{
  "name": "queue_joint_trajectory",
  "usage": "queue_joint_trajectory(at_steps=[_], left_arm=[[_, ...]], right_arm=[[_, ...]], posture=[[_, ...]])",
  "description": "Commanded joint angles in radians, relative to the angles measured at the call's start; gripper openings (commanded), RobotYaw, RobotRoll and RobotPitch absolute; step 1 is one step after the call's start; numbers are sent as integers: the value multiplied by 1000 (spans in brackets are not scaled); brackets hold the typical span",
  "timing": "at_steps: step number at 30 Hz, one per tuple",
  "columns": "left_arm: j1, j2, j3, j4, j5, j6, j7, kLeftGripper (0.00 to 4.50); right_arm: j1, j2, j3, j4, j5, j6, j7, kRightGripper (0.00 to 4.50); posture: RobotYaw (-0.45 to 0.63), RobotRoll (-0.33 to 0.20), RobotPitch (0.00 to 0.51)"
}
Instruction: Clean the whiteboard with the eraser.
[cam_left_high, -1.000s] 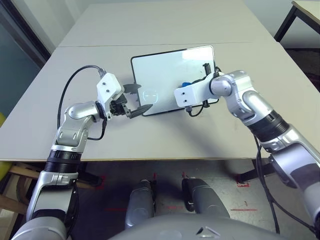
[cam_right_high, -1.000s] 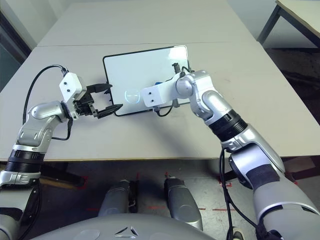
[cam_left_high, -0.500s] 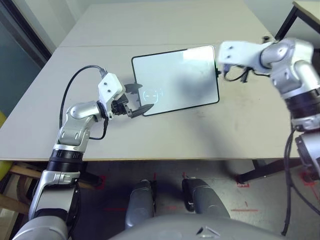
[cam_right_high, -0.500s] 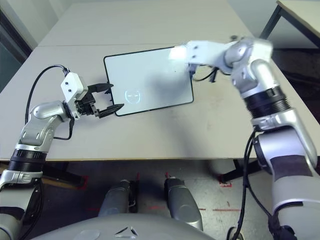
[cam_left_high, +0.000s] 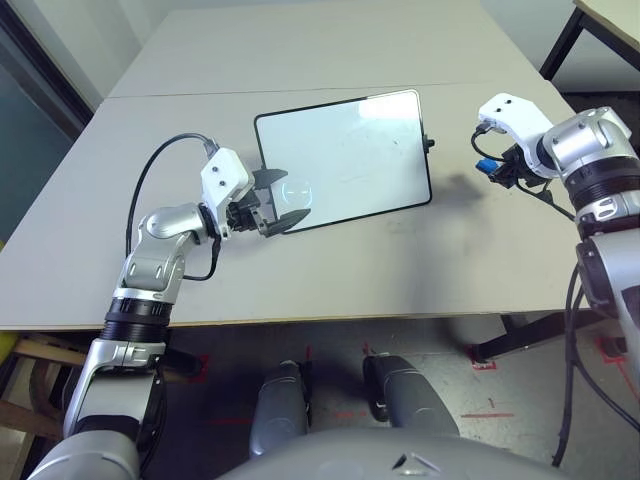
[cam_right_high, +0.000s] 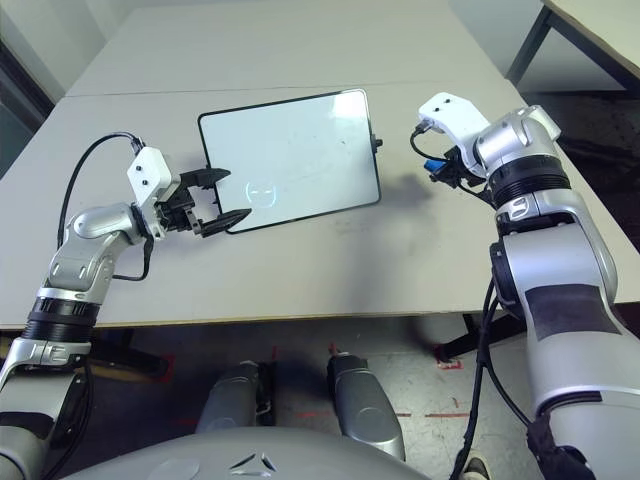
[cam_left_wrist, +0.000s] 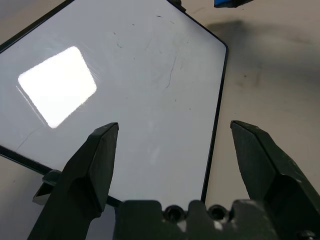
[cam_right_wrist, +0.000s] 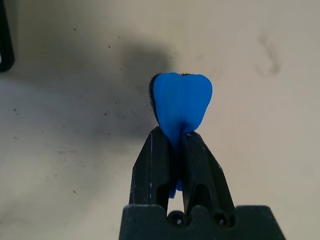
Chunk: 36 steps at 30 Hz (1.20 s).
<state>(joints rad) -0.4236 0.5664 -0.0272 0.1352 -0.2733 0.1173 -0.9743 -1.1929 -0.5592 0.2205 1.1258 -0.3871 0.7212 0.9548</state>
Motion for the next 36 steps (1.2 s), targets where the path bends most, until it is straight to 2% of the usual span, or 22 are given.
queue_joint_trajectory(at_steps=[1,9,14,20,21,28,36], left_arm=[[15,9,-3,-15,10,6,1,4500],[26,18,3,-26,9,11,7,4500],[27,26,10,-32,8,14,6,4500],[23,32,61,-62,-41,40,16,4500],[23,35,76,-67,-50,44,21,4500],[5,39,269,-79,-164,110,127,4500],[-18,80,480,100,-169,104,321,4500]], right_arm=[[-25,15,-16,54,36,16,-24,124],[-5,49,-15,101,60,6,-90,124],[-13,60,-61,103,111,39,-157,1873],[-26,13,-143,37,198,31,-183,4228],[-18,0,-162,9,216,9,-185,4473],[123,-62,-320,-193,360,-240,-217,4473],[359,-53,-503,-369,522,-541,-284,4473]], posture=[[-168,0,111],[-155,0,107],[-148,0,100],[-136,0,95],[-136,0,95],[-117,0,107],[-84,0,114]])
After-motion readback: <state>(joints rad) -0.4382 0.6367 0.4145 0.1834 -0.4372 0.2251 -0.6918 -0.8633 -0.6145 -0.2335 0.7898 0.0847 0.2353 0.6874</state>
